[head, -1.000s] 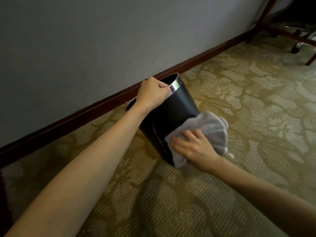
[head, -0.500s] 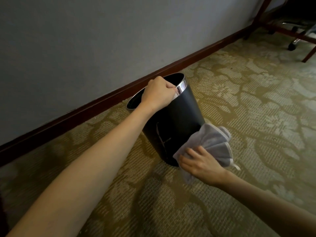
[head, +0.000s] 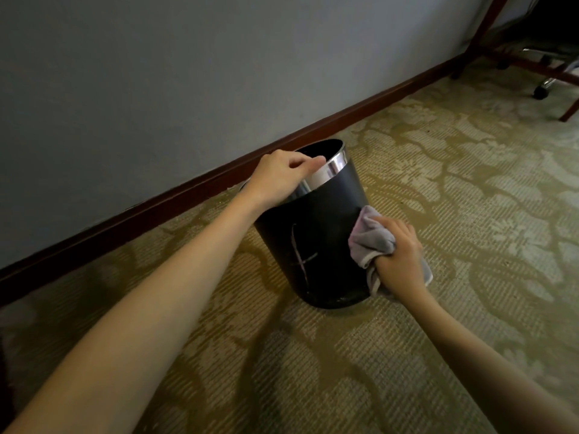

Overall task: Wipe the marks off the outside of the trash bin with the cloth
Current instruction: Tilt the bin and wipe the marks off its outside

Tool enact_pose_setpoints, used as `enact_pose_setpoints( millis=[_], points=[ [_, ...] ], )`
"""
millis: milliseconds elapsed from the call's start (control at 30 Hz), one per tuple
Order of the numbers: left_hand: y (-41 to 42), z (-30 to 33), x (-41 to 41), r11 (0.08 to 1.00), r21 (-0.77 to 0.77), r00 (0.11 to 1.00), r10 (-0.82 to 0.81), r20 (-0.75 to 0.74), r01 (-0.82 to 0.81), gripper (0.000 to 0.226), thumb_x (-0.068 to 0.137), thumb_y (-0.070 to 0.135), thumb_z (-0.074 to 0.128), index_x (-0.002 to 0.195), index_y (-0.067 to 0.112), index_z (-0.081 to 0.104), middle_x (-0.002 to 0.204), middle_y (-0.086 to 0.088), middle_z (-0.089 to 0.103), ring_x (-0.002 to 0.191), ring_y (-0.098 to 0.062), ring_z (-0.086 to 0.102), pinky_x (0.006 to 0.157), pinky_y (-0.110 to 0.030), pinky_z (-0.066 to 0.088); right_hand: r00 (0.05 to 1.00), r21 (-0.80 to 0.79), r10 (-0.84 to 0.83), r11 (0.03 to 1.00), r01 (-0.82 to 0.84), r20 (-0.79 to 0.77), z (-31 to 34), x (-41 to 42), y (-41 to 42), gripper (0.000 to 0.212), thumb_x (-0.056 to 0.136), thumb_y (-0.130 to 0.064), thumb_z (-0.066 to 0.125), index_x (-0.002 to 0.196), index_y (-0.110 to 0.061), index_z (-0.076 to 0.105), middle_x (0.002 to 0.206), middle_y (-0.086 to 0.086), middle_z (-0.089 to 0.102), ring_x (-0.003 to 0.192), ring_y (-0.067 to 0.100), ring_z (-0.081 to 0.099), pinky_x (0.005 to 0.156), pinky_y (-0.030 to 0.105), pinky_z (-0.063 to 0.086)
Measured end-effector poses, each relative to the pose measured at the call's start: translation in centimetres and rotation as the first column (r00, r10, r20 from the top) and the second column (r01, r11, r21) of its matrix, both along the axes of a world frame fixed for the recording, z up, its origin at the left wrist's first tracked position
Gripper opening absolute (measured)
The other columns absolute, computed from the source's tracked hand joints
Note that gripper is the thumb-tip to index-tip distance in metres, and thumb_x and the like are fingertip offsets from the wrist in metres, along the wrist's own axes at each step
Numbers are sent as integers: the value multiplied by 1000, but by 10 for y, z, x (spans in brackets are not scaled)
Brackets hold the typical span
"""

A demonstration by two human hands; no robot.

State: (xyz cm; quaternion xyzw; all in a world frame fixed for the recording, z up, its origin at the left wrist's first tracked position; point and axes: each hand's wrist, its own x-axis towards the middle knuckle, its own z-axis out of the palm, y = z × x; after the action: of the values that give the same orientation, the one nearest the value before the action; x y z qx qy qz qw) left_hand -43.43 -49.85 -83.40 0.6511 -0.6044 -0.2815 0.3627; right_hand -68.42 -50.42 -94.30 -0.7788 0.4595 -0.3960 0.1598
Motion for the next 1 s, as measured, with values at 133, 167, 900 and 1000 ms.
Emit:
enact_pose_setpoints(
  millis=[133, 167, 900, 1000],
  points=[
    [15, -18, 45, 992, 52, 993, -113, -29, 115, 36, 96, 49, 40, 114, 32, 66, 113, 16, 66, 111, -1, 56, 101, -35, 41, 999, 39, -36, 999, 36, -10, -5, -12, -4, 43, 74, -19, 43, 110, -19, 66, 108, -7, 63, 99, 22, 52, 87, 21, 34],
    [20, -25, 54, 991, 53, 992, -121, -44, 124, 34, 97, 45, 41, 112, 31, 68, 112, 17, 66, 109, 0, 57, 101, -35, 42, 999, 49, -51, 997, 52, -14, -5, -14, -5, 43, 73, -17, 44, 109, -18, 66, 107, -7, 63, 98, 23, 53, 86, 21, 34],
    [17, -34, 69, 969, 101, 944, -243, 222, 225, 41, 91, 6, 58, 122, 33, 59, 115, 15, 58, 110, -1, 51, 91, -22, 40, 987, 120, -146, 981, 153, -66, 0, -21, -32, 39, 81, 2, 53, 110, -22, 65, 91, -13, 52, 94, 20, 47, 78, 28, 30],
    [16, -36, 74, 975, 86, 915, -222, 338, 204, 30, 93, 15, 56, 117, 33, 60, 109, 16, 58, 104, -3, 51, 90, -29, 43, 988, 135, -141, 980, 149, -66, 2, -21, -34, 38, 81, 1, 53, 110, -21, 64, 95, -9, 56, 97, 21, 48, 80, 30, 32]
  ],
)
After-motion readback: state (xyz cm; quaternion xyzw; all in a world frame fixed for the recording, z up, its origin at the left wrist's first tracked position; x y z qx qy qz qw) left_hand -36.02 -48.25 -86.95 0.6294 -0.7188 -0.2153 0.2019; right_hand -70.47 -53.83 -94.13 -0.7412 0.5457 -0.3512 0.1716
